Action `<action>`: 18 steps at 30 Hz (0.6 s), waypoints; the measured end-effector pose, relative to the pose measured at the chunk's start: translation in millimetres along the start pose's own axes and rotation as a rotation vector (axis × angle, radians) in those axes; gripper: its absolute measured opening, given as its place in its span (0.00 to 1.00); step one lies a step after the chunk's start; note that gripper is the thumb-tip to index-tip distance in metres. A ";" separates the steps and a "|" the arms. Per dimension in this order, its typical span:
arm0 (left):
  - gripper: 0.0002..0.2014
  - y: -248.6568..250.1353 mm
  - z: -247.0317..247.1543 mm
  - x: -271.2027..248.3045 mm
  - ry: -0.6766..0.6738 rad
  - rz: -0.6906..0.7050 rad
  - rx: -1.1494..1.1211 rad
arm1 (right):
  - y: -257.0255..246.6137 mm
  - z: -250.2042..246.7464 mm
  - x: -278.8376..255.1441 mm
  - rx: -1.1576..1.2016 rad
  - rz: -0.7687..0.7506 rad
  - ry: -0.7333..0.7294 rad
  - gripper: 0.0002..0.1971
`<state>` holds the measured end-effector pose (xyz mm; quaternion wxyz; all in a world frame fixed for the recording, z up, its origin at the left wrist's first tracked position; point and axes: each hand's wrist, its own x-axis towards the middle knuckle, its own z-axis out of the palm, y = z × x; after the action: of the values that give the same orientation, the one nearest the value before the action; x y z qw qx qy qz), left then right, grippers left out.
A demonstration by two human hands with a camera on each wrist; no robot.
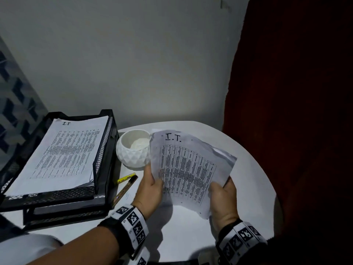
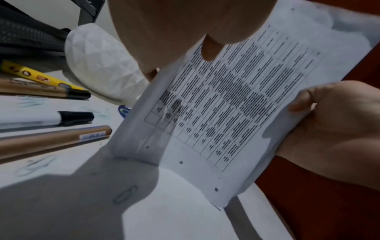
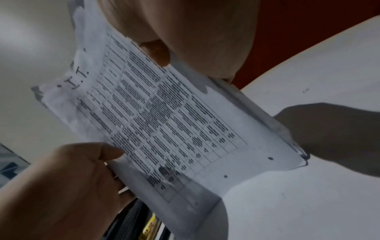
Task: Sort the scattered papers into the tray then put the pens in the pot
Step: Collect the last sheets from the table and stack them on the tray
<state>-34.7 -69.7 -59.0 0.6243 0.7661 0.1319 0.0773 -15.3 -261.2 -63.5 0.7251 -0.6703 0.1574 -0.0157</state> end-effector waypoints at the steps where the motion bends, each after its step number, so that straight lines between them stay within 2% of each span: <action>1: 0.23 -6.9 1.0 2.4 -0.032 -0.034 0.020 | 4.3 1.2 -0.6 -0.029 0.014 0.001 0.26; 3: 0.24 -13.9 1.8 5.0 -0.080 -0.098 0.063 | 6.5 4.3 -2.5 -0.064 0.011 0.007 0.27; 5: 0.25 -15.8 2.8 8.5 -0.099 -0.121 0.092 | 0.4 7.7 -0.9 -0.077 -0.012 0.023 0.22; 7: 0.24 -8.9 2.4 13.7 -0.061 -0.093 0.092 | -11.6 10.1 4.6 -0.046 -0.039 0.047 0.18; 9: 0.20 7.6 -0.1 19.3 -0.006 -0.037 0.096 | -26.7 10.0 9.6 0.020 -0.055 0.053 0.19; 13: 0.09 71.4 -16.9 22.7 0.075 0.114 0.168 | -61.3 1.4 11.9 0.150 -0.074 0.006 0.16; 15: 0.09 111.4 -42.2 21.3 0.152 0.177 0.158 | -80.6 -5.7 7.5 0.286 -0.078 -0.035 0.15; 18: 0.12 165.7 -104.7 13.6 0.351 0.194 0.069 | -95.7 -15.1 -0.7 0.373 -0.091 -0.042 0.11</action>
<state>-33.9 1.6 124.0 0.5546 0.7710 0.1670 0.2647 -1.8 -285.4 29.3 0.8383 -0.5309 0.1063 -0.0634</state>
